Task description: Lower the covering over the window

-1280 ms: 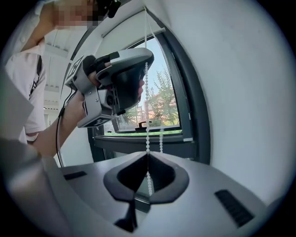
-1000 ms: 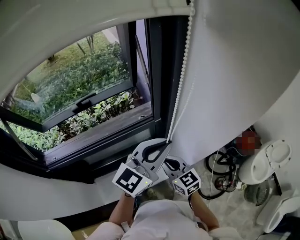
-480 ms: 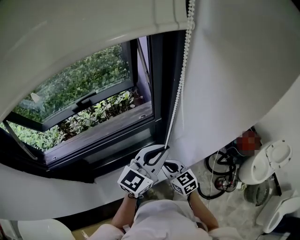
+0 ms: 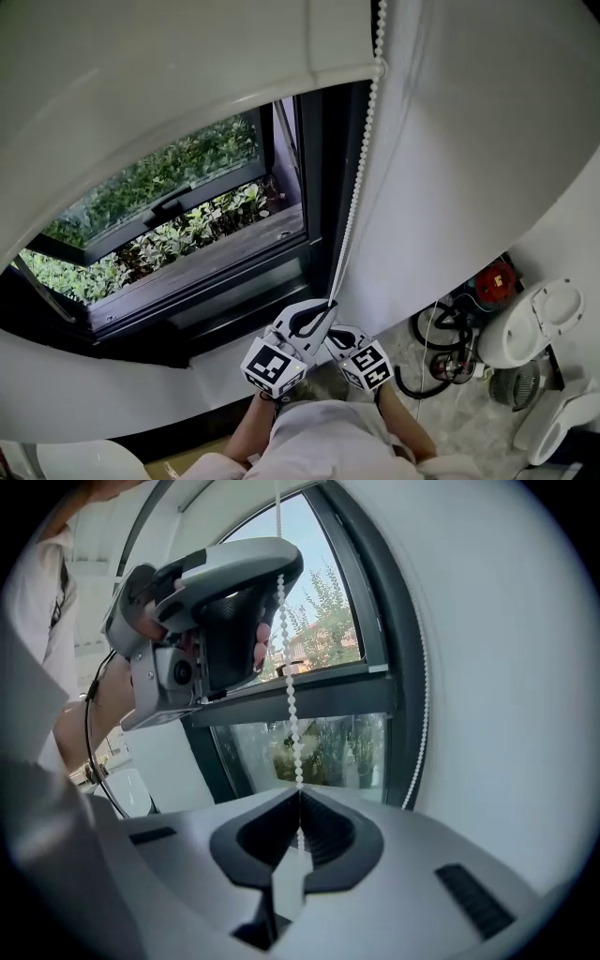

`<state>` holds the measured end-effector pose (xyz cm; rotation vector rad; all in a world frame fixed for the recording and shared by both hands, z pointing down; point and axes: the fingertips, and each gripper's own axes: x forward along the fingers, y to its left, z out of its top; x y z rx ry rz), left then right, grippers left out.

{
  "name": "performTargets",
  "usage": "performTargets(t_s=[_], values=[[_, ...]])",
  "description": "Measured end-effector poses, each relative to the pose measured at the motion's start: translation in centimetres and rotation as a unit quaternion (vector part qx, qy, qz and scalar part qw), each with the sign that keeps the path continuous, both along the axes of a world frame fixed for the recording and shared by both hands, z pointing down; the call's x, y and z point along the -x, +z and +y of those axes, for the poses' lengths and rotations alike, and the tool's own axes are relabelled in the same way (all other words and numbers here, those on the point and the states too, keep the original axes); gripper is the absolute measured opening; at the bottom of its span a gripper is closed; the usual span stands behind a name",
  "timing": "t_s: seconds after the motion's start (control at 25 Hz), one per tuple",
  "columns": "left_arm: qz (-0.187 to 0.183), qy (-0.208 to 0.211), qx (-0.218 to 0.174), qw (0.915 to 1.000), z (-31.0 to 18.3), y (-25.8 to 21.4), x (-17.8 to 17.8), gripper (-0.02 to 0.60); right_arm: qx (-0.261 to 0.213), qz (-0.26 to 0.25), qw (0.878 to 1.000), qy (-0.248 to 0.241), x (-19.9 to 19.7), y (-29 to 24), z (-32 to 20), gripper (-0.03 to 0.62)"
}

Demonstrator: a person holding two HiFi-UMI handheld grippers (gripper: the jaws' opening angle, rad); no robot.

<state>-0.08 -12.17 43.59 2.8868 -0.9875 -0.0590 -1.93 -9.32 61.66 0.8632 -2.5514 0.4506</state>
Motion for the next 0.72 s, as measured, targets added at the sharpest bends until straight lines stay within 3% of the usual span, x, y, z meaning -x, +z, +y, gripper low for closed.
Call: performTargets(t_s=[0.32, 0.72], values=[[0.011, 0.009, 0.019, 0.9997, 0.2, 1.7, 0.0, 0.020, 0.009, 0.021, 1.000, -0.005, -0.2, 1.2, 0.5, 0.001], [-0.016, 0.016, 0.040, 0.9990, 1.2, 5.2, -0.1, 0.020, 0.007, 0.039, 0.999, -0.003, -1.1, 1.3, 1.4, 0.005]])
